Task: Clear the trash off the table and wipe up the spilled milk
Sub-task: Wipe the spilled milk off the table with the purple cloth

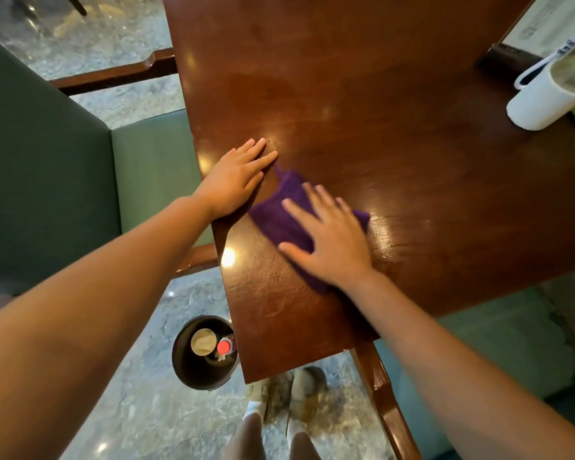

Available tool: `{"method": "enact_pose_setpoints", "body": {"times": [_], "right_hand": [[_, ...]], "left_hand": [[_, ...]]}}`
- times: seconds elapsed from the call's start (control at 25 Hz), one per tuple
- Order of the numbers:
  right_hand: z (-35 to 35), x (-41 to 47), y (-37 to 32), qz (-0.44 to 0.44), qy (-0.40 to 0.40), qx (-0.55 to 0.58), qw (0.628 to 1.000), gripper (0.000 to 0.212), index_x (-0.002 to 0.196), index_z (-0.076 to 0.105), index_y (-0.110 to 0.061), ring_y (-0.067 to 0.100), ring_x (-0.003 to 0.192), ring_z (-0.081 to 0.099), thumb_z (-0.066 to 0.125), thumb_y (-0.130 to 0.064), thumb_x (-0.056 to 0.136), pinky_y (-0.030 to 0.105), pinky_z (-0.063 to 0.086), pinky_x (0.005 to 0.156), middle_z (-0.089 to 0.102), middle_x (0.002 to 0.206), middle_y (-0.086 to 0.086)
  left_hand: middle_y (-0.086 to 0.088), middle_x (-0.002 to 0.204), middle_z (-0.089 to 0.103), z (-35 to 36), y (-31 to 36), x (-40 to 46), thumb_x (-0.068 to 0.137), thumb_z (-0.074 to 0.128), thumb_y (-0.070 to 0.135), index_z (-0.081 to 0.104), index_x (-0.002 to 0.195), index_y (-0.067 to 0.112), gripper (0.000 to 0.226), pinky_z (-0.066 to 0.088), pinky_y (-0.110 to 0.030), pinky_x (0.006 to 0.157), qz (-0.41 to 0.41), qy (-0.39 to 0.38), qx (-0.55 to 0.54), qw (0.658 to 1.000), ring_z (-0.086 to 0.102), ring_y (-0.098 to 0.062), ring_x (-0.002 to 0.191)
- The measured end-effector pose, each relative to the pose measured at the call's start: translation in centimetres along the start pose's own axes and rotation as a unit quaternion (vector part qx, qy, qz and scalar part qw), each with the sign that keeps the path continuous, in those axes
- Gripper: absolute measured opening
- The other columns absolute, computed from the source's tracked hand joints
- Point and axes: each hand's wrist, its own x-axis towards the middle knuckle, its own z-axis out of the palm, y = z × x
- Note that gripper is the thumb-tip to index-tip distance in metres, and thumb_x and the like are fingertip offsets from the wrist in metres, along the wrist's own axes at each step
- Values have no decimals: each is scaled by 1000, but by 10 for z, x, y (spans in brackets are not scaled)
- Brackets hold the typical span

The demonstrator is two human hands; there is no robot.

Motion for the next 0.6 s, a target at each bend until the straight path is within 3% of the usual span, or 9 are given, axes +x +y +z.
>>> {"method": "enact_pose_setpoints", "body": {"times": [0.12, 0.24, 0.36, 0.48, 0.6], "right_hand": [[11, -24, -35, -120, -32, 32, 992, 66, 138, 39, -35, 23, 142, 21, 50, -63, 79, 43, 16, 114, 28, 154, 7], [11, -66, -36, -181, -65, 32, 981, 67, 139, 35, -39, 20, 144, 14, 51, -65, 80, 38, 7, 116, 24, 155, 4], [0, -97, -15, -190, -119, 18, 974, 65, 142, 27, -41, 16, 145, 1, 44, -66, 84, 41, 0, 117, 14, 157, 1], [-12, -102, -6, -170, -127, 8, 977, 55, 144, 21, -40, 14, 145, -4, 38, -51, 93, 44, -5, 116, 10, 158, -1], [-21, -100, -6, -126, -103, -5, 987, 57, 147, 13, -34, 16, 145, -2, 37, -36, 95, 50, -2, 116, 12, 158, 0]], "left_hand": [[-14, 157, 15, -2, -6, 1, 102, 34, 16, 26, 147, 18, 46, 11, -43, 117, 10, -16, -16, 1000, 9, -31, 146], [-12, 158, 12, 0, -1, -2, 102, 32, 17, 23, 148, 20, 47, 8, -42, 117, -8, -16, 0, 1000, 6, -29, 146], [-11, 159, 12, -3, 15, -8, 103, 32, 17, 21, 149, 18, 48, 8, -39, 118, -47, 1, -31, 998, 6, -26, 146], [-13, 158, 16, -4, 56, -41, 100, 40, 18, 24, 148, 12, 51, 12, -34, 117, -116, 128, -135, 976, 12, -25, 146], [-16, 148, 37, 12, 124, -112, 92, 50, 16, 40, 139, 7, 49, 23, -32, 114, -97, 193, -172, 961, 31, -25, 138]]}}
